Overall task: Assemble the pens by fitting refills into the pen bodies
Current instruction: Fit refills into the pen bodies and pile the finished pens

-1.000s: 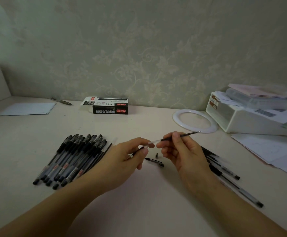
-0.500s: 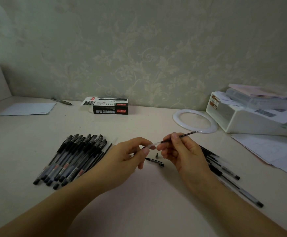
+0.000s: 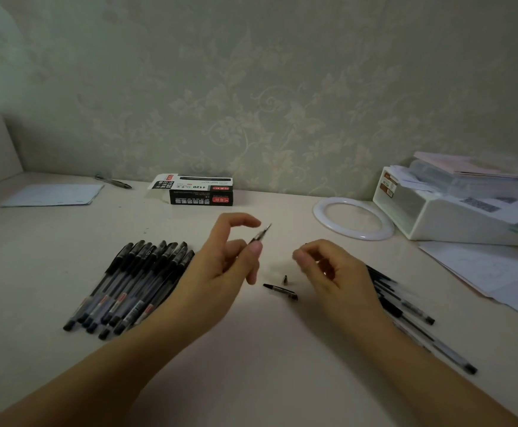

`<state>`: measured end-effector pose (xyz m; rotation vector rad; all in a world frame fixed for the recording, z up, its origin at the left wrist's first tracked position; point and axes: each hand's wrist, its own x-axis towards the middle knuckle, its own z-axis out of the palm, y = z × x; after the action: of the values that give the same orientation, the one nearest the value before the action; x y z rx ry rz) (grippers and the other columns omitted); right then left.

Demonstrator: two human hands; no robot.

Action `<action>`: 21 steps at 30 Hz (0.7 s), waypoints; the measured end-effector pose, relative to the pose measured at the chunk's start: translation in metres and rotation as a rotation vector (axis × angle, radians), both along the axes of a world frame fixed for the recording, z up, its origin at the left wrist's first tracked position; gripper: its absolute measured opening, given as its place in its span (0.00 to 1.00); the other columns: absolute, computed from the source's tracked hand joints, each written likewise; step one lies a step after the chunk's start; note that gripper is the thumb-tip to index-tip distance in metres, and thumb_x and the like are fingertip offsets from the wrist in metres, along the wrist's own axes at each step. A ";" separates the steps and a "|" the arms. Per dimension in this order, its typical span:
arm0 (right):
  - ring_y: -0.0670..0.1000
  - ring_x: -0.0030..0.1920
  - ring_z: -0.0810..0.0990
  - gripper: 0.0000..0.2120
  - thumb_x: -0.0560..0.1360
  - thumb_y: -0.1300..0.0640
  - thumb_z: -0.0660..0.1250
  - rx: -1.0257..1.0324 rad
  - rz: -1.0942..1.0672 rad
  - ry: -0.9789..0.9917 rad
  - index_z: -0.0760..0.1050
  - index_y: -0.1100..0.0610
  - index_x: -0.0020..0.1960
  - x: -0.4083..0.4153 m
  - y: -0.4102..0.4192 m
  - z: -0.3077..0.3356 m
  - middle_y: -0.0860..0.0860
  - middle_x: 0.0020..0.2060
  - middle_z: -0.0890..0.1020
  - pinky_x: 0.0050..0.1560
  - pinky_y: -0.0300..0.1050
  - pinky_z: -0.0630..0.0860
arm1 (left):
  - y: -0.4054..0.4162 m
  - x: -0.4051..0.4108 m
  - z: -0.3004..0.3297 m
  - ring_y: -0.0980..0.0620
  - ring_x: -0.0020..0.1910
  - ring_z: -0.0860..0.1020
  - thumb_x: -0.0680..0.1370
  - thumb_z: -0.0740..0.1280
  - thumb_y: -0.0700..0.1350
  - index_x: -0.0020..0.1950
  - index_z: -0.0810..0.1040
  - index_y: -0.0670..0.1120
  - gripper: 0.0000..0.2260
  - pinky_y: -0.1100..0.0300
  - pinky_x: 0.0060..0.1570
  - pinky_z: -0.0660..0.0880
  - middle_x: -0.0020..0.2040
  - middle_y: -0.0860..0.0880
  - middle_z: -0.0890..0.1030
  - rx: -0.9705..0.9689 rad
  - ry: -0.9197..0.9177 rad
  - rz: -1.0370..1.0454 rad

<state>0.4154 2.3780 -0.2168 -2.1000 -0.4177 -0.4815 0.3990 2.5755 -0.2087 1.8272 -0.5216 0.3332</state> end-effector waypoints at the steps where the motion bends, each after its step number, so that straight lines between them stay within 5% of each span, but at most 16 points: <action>1: 0.45 0.39 0.76 0.04 0.77 0.53 0.69 -0.023 -0.034 -0.013 0.80 0.52 0.45 0.003 -0.002 -0.001 0.43 0.40 0.81 0.39 0.34 0.72 | 0.001 0.001 -0.001 0.59 0.29 0.69 0.81 0.59 0.49 0.60 0.68 0.57 0.08 0.67 0.32 0.68 0.32 0.50 0.77 0.021 -0.012 0.028; 5: 0.45 0.39 0.76 0.03 0.74 0.52 0.71 -0.195 -0.035 -0.034 0.81 0.51 0.45 0.006 -0.004 -0.006 0.42 0.40 0.79 0.40 0.32 0.70 | 0.003 0.003 -0.007 0.57 0.27 0.71 0.81 0.58 0.50 0.56 0.71 0.61 0.07 0.64 0.31 0.71 0.34 0.51 0.77 0.203 -0.042 0.135; 8: 0.43 0.38 0.75 0.06 0.73 0.49 0.72 -0.290 -0.035 -0.028 0.81 0.48 0.49 0.008 0.001 -0.010 0.42 0.41 0.77 0.42 0.29 0.68 | 0.005 0.004 -0.011 0.53 0.32 0.76 0.81 0.59 0.51 0.54 0.71 0.62 0.06 0.56 0.41 0.77 0.35 0.53 0.78 0.295 0.031 0.160; 14: 0.39 0.40 0.74 0.02 0.73 0.59 0.73 -0.305 -0.011 0.045 0.84 0.52 0.44 0.013 0.000 -0.013 0.45 0.38 0.79 0.41 0.26 0.67 | 0.005 0.003 -0.012 0.58 0.28 0.72 0.81 0.60 0.50 0.53 0.73 0.60 0.06 0.68 0.29 0.69 0.34 0.52 0.77 0.421 0.033 0.136; 21: 0.41 0.37 0.81 0.05 0.75 0.62 0.71 0.290 0.116 0.206 0.82 0.54 0.47 0.008 0.000 -0.002 0.48 0.38 0.85 0.41 0.31 0.76 | 0.004 0.001 -0.013 0.59 0.28 0.72 0.81 0.60 0.50 0.54 0.74 0.61 0.06 0.69 0.31 0.69 0.34 0.52 0.76 0.471 0.026 0.091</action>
<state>0.4233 2.3779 -0.2188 -1.8113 -0.3257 -0.2381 0.4003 2.5795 -0.2217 2.3127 -0.5304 0.2608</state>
